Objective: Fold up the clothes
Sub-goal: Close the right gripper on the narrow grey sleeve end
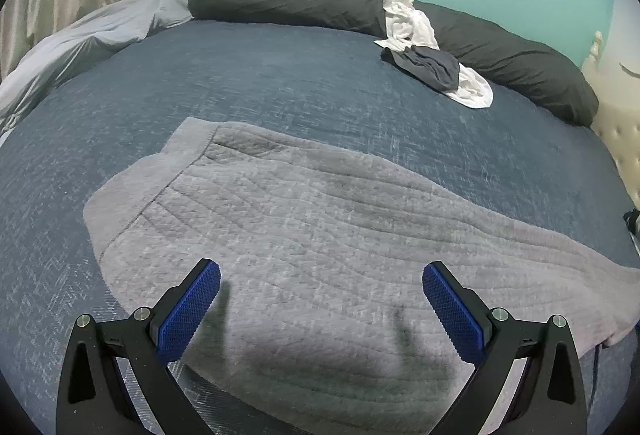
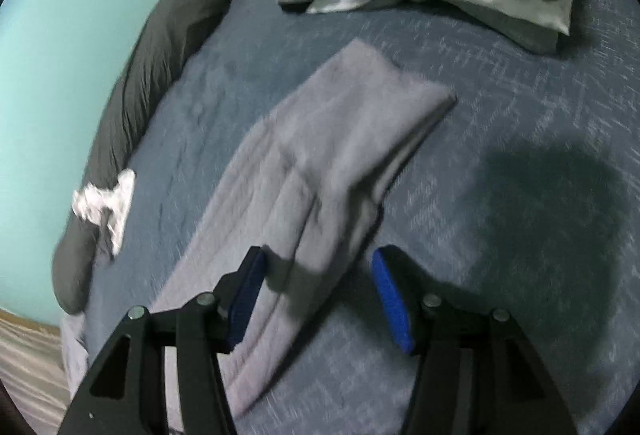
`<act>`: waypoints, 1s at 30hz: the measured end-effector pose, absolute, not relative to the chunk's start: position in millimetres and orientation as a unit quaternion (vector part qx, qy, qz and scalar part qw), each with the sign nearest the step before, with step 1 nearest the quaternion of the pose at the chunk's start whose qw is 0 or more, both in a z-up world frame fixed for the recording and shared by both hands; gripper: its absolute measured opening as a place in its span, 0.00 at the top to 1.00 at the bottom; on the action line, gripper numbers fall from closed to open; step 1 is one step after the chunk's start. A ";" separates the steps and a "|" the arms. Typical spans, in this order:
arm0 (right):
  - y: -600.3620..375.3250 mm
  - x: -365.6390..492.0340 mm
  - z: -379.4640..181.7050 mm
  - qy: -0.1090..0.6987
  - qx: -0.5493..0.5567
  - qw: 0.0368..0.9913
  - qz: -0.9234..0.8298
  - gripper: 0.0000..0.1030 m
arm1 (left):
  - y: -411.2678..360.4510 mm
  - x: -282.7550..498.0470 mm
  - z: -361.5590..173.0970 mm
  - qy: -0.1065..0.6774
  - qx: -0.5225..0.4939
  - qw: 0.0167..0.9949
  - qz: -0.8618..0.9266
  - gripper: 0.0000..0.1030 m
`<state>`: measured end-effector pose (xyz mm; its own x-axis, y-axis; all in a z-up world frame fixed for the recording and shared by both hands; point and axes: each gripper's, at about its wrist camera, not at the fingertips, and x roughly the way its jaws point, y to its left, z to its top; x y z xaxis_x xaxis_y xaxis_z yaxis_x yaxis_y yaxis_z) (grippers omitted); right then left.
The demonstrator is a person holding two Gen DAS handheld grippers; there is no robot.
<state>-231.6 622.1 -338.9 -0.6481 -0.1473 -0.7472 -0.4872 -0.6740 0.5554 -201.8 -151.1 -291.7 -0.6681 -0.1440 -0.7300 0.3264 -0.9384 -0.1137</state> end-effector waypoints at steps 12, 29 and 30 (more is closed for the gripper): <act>631.9 -258.2 -334.7 0.342 -0.376 0.087 0.856 0.81 | -141.7 -210.0 -295.3 0.109 0.392 0.124 -0.905 0.00; 661.6 -263.7 -341.5 0.366 -0.370 0.098 0.848 0.47 | -141.7 -210.4 -294.8 0.107 0.390 0.123 -0.906 0.00; 665.0 -262.6 -342.2 0.376 -0.365 0.095 0.846 0.47 | -141.7 -210.3 -294.7 0.107 0.390 0.123 -0.906 0.00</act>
<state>-262.6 665.0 -342.2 -0.7153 -0.1140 -0.6895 -0.4358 -0.6985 0.5676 -210.3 -141.7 -294.7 -0.6661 -0.1394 -0.7327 0.3064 -0.9468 -0.0984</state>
